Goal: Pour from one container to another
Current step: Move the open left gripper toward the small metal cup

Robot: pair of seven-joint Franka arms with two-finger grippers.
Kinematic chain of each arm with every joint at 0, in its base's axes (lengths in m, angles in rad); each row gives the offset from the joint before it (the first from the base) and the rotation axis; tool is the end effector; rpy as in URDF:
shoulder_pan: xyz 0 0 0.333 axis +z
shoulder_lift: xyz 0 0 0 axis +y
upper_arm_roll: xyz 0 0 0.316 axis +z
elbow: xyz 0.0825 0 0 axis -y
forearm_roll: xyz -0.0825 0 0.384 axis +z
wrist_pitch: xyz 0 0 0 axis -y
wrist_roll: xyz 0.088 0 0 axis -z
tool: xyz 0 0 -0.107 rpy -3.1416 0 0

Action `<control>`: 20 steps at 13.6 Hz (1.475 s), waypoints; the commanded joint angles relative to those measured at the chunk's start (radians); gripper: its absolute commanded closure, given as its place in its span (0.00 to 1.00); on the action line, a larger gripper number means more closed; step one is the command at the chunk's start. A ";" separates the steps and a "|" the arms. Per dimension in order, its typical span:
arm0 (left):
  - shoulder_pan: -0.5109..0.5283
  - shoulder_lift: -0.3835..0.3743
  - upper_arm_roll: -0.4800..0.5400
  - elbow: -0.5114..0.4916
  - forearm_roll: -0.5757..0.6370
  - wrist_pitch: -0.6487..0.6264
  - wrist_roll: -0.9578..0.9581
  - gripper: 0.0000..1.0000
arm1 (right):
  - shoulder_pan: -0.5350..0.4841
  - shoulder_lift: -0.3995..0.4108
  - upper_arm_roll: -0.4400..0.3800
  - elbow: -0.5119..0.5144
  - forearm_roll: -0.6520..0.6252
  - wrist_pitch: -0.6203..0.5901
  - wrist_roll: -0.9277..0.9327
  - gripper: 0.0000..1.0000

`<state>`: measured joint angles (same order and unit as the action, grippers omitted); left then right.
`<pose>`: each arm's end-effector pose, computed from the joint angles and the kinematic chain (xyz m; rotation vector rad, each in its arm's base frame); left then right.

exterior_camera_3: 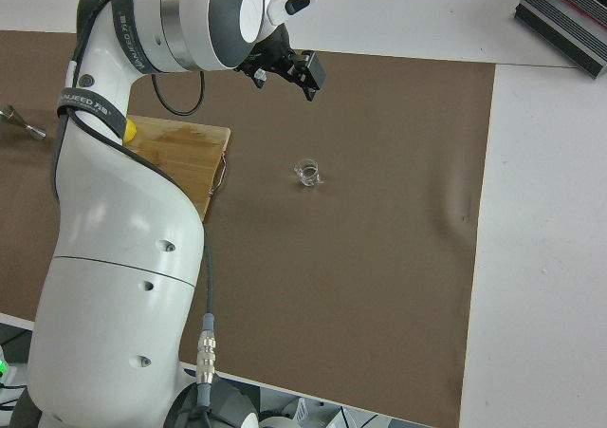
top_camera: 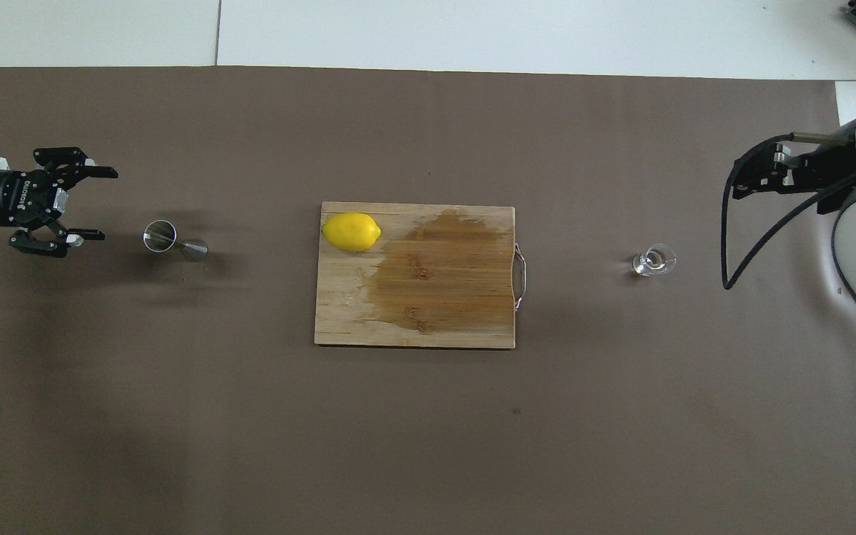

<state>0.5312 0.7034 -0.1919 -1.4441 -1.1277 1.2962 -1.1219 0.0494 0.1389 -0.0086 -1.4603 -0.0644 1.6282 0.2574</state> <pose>0.6476 0.1361 0.3247 1.2568 1.3729 -1.3433 0.6025 0.0184 0.6019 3.0629 -0.3286 0.0592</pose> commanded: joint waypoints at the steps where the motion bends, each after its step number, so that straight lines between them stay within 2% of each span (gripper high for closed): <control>1: 0.035 -0.005 -0.009 -0.091 -0.027 -0.008 0.045 0.00 | -0.008 -0.024 0.001 -0.029 0.029 0.013 -0.030 0.00; 11: 0.026 -0.005 -0.009 -0.211 -0.006 0.038 0.295 0.00 | -0.008 -0.024 0.001 -0.029 0.029 0.013 -0.030 0.00; 20: 0.029 -0.005 -0.011 -0.254 -0.015 0.098 0.301 0.00 | -0.008 -0.024 -0.001 -0.029 0.029 0.013 -0.032 0.00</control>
<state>0.5571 0.7115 -0.1980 -1.6632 -1.1308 1.3651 -0.8409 0.0494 0.1389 -0.0086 -1.4604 -0.0644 1.6282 0.2574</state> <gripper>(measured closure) 0.000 0.000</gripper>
